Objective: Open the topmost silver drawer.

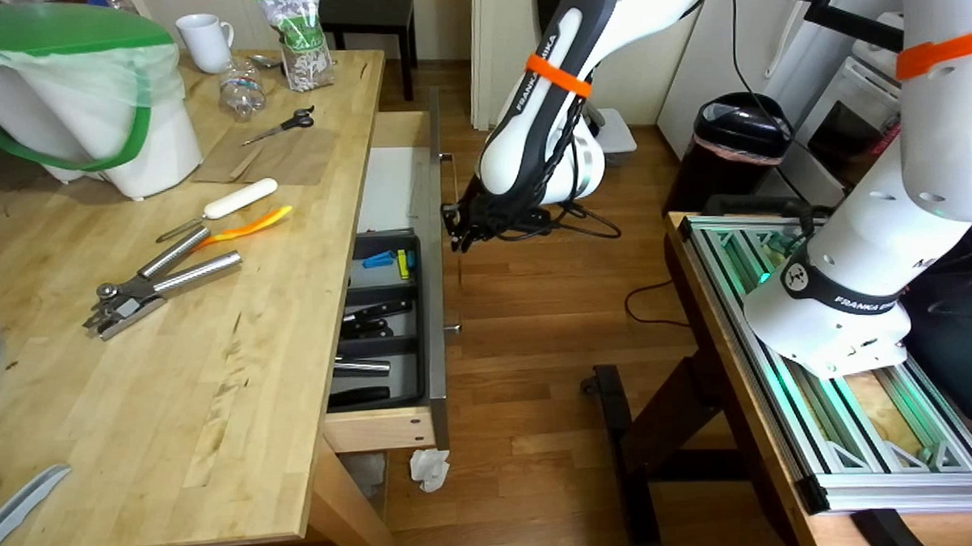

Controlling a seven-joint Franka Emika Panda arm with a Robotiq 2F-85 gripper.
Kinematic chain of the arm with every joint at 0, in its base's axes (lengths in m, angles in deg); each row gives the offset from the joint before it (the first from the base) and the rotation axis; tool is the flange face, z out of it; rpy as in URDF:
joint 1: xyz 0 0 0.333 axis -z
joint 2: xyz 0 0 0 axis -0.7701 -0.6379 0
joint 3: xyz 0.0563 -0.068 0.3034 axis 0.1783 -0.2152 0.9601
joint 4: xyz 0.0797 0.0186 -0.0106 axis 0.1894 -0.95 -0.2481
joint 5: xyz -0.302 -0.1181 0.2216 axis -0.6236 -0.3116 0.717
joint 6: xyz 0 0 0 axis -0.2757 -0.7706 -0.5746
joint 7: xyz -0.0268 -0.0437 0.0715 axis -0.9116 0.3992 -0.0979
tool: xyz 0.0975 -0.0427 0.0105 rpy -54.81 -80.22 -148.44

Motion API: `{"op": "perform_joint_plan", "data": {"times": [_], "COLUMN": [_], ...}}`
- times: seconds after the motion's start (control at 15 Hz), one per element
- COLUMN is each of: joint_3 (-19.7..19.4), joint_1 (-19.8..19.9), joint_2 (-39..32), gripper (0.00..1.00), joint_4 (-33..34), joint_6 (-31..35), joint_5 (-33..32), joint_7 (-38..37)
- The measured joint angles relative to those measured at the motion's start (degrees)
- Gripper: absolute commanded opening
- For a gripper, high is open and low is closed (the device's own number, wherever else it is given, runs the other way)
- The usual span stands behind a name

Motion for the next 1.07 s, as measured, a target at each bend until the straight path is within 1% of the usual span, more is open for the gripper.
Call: {"op": "perform_joint_plan", "data": {"times": [0.13,0.27,0.33,1.07], "joint_3": [0.5,0.5,0.6,-0.4], "joint_1": [1.2,1.3,1.3,0.7], "joint_2": [2.0,4.0,4.6,3.2], "gripper": [0.17,0.17,0.04,0.04], "joint_4": [-2.3,-3.4,-3.7,-3.9], "joint_6": [0.0,0.0,0.0,0.0], "joint_5": [0.0,0.0,0.0,0.0], "joint_7": [0.1,0.2,0.2,0.2]}}
